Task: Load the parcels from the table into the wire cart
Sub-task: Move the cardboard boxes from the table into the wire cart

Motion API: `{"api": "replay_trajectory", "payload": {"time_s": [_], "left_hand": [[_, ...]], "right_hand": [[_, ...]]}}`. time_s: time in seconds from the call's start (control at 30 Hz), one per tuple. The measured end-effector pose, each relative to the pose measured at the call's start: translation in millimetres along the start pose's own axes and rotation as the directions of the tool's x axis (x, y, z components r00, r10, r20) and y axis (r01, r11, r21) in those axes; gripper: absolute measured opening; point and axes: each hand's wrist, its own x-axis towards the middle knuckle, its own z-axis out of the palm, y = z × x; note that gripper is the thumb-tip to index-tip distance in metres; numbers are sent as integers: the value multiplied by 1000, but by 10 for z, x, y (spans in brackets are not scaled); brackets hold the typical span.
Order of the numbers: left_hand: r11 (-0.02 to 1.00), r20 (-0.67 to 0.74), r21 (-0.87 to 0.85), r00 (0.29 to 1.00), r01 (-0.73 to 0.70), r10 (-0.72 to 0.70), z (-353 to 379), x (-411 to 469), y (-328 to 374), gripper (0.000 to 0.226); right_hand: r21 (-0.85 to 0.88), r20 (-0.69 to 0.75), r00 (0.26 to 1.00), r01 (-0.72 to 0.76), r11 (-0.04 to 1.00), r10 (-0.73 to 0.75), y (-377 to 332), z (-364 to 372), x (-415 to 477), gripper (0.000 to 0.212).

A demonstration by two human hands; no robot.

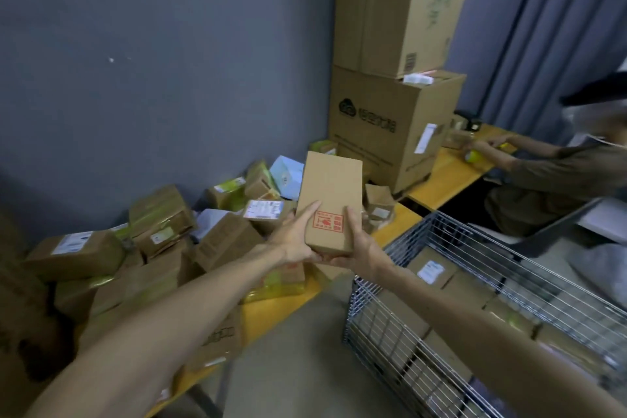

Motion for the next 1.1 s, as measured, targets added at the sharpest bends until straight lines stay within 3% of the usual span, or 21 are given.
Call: {"api": "replay_trajectory", "payload": {"time_s": [0.17, 0.53, 0.87, 1.0, 1.1], "left_hand": [[997, 70, 30, 995, -75, 73, 579, 370, 724, 126], [979, 305, 99, 942, -176, 139, 1751, 956, 1855, 126], [976, 502, -21, 842, -218, 199, 2395, 1618, 2086, 122], [966, 558, 5, 802, -260, 213, 2615, 2042, 2020, 126], [966, 605, -22, 766, -256, 217, 2697, 2440, 1989, 127]], "right_hand": [[-62, -65, 998, -8, 998, 4, 673, -657, -372, 123], [25, -158, 975, -157, 987, 159, 1911, -1449, -1100, 121], [142, -191, 914, -334, 932, 357, 2595, -1597, -1101, 128], [181, -211, 876, -401, 898, 433, 2840, -1651, -886, 129], [246, -201, 824, -481, 841, 530, 2884, -1700, -630, 103]]}}
